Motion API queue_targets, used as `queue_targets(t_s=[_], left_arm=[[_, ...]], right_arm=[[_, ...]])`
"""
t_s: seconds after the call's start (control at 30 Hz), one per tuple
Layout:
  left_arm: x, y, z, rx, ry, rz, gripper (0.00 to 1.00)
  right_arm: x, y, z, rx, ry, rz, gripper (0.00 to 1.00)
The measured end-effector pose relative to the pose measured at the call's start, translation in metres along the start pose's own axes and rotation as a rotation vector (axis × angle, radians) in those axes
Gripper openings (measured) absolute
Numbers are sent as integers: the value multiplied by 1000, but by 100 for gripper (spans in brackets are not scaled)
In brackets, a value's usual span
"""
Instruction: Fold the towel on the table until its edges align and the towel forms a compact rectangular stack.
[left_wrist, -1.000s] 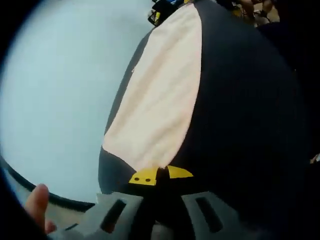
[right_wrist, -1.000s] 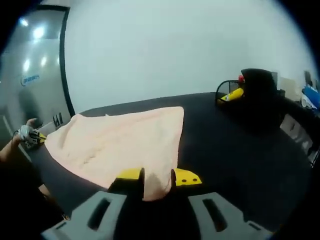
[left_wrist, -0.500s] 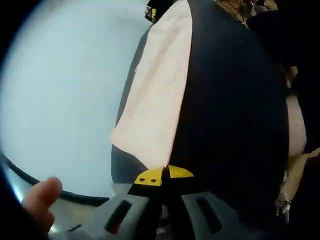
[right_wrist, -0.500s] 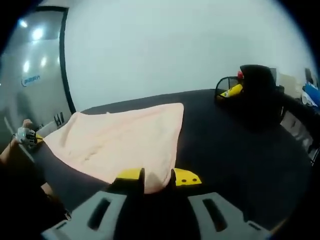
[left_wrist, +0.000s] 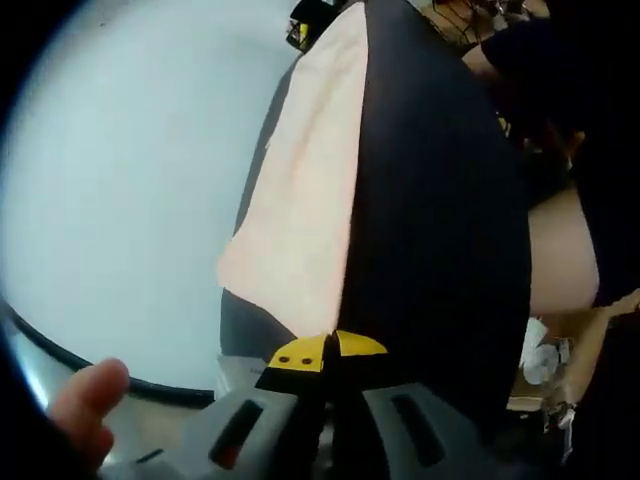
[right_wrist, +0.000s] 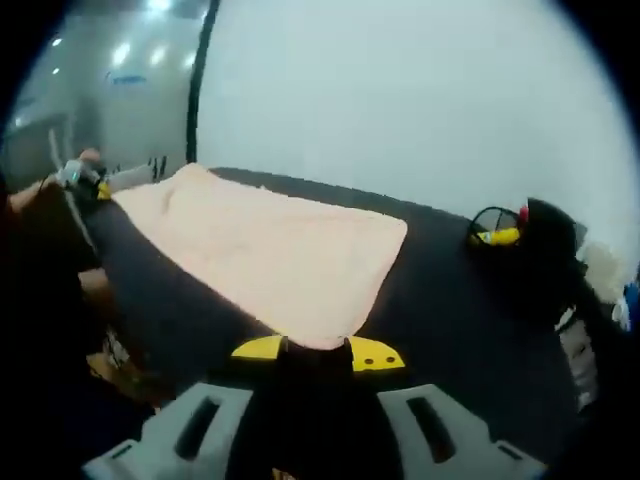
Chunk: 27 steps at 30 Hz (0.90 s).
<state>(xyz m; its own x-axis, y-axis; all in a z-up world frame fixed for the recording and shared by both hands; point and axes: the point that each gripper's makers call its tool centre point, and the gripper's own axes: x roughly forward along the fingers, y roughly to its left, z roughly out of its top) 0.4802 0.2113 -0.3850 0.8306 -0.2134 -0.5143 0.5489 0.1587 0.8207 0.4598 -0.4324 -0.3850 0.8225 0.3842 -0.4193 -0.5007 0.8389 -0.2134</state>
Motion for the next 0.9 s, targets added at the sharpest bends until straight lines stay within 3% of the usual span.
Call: queue_targets(t_s=[0.1, 0.17, 0.2, 0.23, 0.27, 0.37, 0.5, 0.6, 0.83, 0.9], left_arm=[[1, 4, -2, -49, -4, 8, 0], [4, 5, -6, -109, 7, 4, 0], [17, 7, -12, -141, 12, -2, 0], [21, 5, -14, -186, 13, -25, 0], [10, -1, -10, -208, 15, -17, 0], [14, 2, -10, -216, 17, -14, 0], [12, 1, -4, -230, 11, -15, 0], [12, 1, -2, -215, 13, -18, 0], [18, 0, -1, -233, 2, -32, 0], [19, -1, 2, -239, 1, -34, 0]], right_arm=[[2, 6, 0, -222, 39, -5, 20], [12, 7, -8, -352, 79, 29, 22], [17, 5, -2, -448, 50, 5, 20], [20, 3, -2, -506, 65, 2, 20], [24, 0, -1, -530, 83, -13, 20], [30, -2, 0, -749, 112, -12, 19], [30, 7, -5, -946, 132, 29, 13], [21, -5, -8, -985, 200, 30, 14], [30, -5, -6, -1003, 203, 68, 13], [35, -4, -5, -1010, 200, 72, 8]])
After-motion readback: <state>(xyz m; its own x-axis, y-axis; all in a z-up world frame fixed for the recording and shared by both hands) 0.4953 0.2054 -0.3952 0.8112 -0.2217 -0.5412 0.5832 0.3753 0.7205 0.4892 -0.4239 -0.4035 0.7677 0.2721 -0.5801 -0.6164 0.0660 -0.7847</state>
